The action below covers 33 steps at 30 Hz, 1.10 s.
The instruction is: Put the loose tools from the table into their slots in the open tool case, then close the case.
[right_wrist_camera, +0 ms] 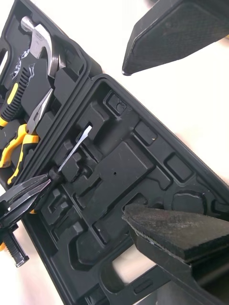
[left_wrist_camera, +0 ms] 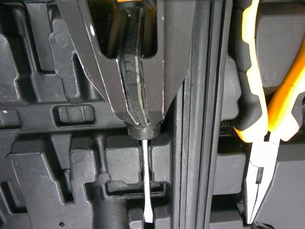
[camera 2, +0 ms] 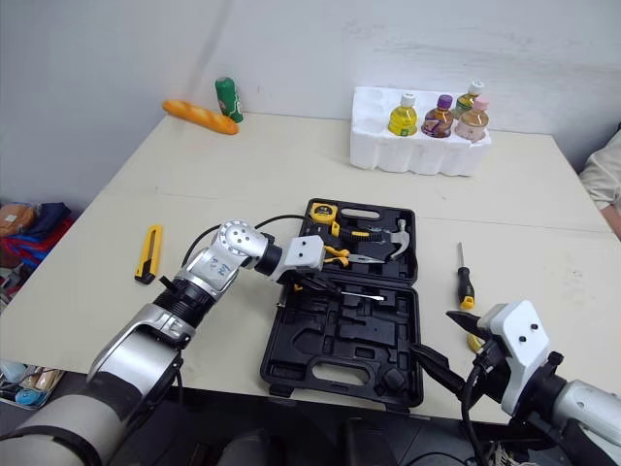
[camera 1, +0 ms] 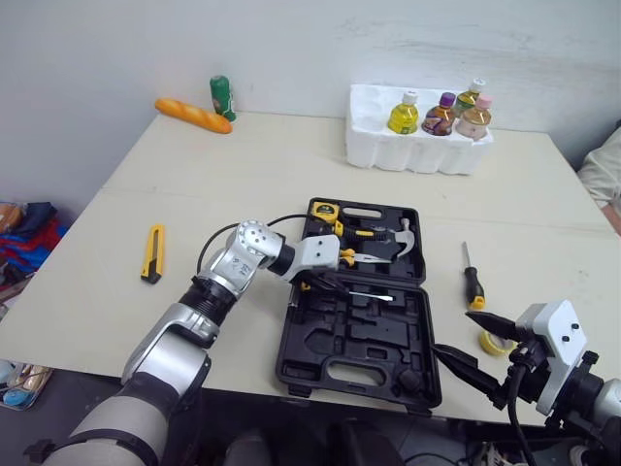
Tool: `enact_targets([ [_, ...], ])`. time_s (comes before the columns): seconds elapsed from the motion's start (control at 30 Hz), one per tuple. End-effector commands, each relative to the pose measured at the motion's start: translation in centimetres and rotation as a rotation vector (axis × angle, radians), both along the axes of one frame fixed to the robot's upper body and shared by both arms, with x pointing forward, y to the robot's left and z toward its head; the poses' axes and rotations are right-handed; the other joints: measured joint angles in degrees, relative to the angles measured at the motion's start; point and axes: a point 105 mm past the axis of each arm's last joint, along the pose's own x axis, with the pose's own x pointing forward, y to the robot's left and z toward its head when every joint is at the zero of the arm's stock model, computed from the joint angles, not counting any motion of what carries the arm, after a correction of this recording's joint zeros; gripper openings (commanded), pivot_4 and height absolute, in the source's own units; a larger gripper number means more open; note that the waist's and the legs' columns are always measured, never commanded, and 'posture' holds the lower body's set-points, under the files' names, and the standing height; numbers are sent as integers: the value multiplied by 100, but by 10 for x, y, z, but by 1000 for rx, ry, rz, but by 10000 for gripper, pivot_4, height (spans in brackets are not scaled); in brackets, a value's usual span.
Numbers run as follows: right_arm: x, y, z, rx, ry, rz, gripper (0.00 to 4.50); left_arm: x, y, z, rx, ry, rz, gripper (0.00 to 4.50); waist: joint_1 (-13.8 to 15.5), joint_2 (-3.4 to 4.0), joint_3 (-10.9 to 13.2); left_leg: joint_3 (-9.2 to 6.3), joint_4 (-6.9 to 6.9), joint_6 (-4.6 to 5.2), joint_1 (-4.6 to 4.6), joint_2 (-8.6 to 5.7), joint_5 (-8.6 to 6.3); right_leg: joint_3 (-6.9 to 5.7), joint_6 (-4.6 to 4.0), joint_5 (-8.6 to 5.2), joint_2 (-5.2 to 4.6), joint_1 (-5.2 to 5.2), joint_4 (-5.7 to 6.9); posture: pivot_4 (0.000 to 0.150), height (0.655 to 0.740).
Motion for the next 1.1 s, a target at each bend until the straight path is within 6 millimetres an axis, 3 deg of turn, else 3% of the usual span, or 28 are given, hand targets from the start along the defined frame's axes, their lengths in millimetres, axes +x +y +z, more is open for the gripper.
enact_targets([
  [0.03,4,-1,8,-20,-58,-2,45000,-8,16,-32,31,173,85,143,-4,1,0,0,0,1,0,-2,-1,0,0,0,-2,0,-2,1500,7339],
  [0.13,8,-9,12,-29,-72,-21,45000,-9,16,4,-198,267,113,143,-31,7,19,0,-1,7,-8,-2,2,-1,0,0,-2,-10,-1,1500,7339],
  [0.17,9,-14,14,-29,-73,-28,45000,-7,22,17,-294,291,153,3147,-32,4,24,2,-1,8,-16,-2,3,-1,1,0,-2,-28,7,1500,7339],
  [0.23,11,-26,17,-24,-72,-42,45000,-5,41,36,-445,335,249,8513,-58,18,41,4,-1,2,-36,-2,5,-4,80,44,3,-84,27,1500,7339],
  [0.33,20,-54,20,-21,-67,-88,45000,-10,84,48,-588,344,408,20454,-75,13,82,7,5,-27,-53,4,-1,3,72,25,16,-133,80,1500,7339],
  [0.53,32,-128,27,-91,-31,-208,45000,-60,204,37,-649,329,833,44716,-117,38,153,-13,-1,-98,-90,13,7,15,58,-9,36,-200,108,1500,7339],
  [0.63,34,-157,31,-115,-20,-258,45000,-90,257,33,-696,332,1060,44716,-129,27,179,-12,6,-89,-94,10,-1,14,59,-9,30,-197,102,1500,7339],
  [0.77,37,-189,29,-145,-2,-329,45000,-126,310,28,-687,255,1281,44716,-119,5,195,-15,11,-56,-92,2,-25,8,64,-2,14,-192,98,1500,7339],
  [0.9,45,-205,27,-150,0,-361,45000,-140,362,24,-673,93,1527,44716,-106,6,197,-14,9,-44,-86,-8,-28,1,55,1,-2,-190,96,1500,7339],
  [1.0,48,-207,26,-151,2,-354,45000,-140,375,22,-638,23,1589,44716,-119,15,200,-14,4,-43,-82,-7,-25,0,42,6,-3,-190,96,1500,7339],
  [1.1,51,-203,25,-148,-1,-336,45000,-129,358,29,-631,24,1502,44716,-144,19,202,-13,0,-44,-84,-7,-25,-3,40,7,-7,-192,97,1500,7339],
])
